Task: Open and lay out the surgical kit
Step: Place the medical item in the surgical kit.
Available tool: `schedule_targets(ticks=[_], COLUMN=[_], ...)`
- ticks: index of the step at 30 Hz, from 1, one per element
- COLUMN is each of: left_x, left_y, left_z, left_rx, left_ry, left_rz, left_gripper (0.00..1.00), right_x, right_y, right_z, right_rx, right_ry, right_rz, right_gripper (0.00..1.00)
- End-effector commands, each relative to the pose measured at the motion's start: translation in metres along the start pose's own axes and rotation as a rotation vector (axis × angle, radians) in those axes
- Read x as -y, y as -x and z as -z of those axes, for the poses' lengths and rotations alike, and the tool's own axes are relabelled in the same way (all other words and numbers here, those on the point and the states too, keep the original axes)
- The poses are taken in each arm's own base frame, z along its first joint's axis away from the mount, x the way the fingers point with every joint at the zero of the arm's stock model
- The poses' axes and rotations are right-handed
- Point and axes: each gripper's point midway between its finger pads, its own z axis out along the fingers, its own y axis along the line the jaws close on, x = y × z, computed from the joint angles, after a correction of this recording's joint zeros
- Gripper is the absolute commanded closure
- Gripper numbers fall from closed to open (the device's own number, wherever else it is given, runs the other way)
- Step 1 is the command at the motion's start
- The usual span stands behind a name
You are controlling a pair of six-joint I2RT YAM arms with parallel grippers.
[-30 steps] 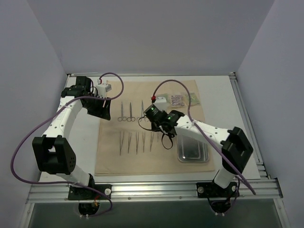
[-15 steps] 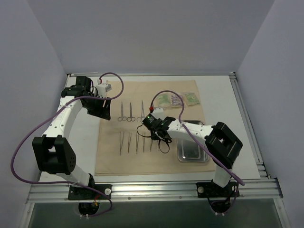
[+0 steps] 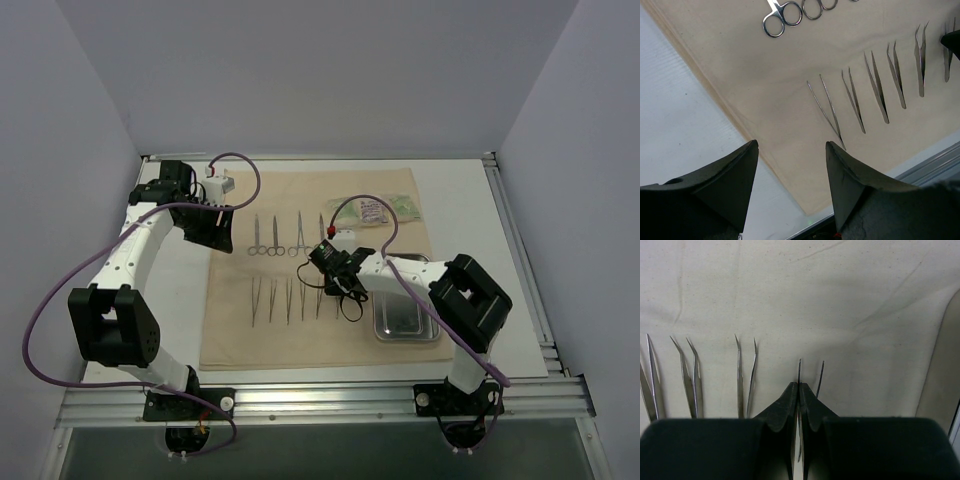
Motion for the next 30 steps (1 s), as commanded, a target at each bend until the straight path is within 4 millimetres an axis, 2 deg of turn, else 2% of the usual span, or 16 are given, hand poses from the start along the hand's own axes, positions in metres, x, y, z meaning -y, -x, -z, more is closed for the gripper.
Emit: schedule_targets(ticks=[1,9,15,20,26,30], left_x=[0.001,0.001,0.001,0.001,0.001,0.001], left_y=[0.003,0.003,0.003,0.003,0.003,0.004], left_z=[0.006,0.004,0.005,0.005,0.005,0.005], left_rx=[0.022,0.018,0.019,0.019,0.019,0.022], left_ry=[-0.002,-0.005,-0.007,-0.007,-0.009,-0.010], left_rz=[-0.017,-0.015,-0.014,-0.014,-0.014,-0.015], left_gripper=[0.35,0.34,0.35,0.35,0.35,0.35], right_x=[-0.001,0.001,0.004,0.001,-0.005,-0.015], right_y=[0.006,0.006,0.010,0.020,0.044,0.075], right_z=[0.003,0.000,0.007,0.017,0.039,0.071], right_rx=[0.017,0.001,0.004,0.024,0.069,0.143], right_ry=[0.017,0.020,0.002,0.017,0.034,0.084], right_rz=[-0.020,-0.031,-0.024,-0.019,-0.007,-0.009], right_gripper=[1.00,1.00,0.86,0.81,0.77,0.75])
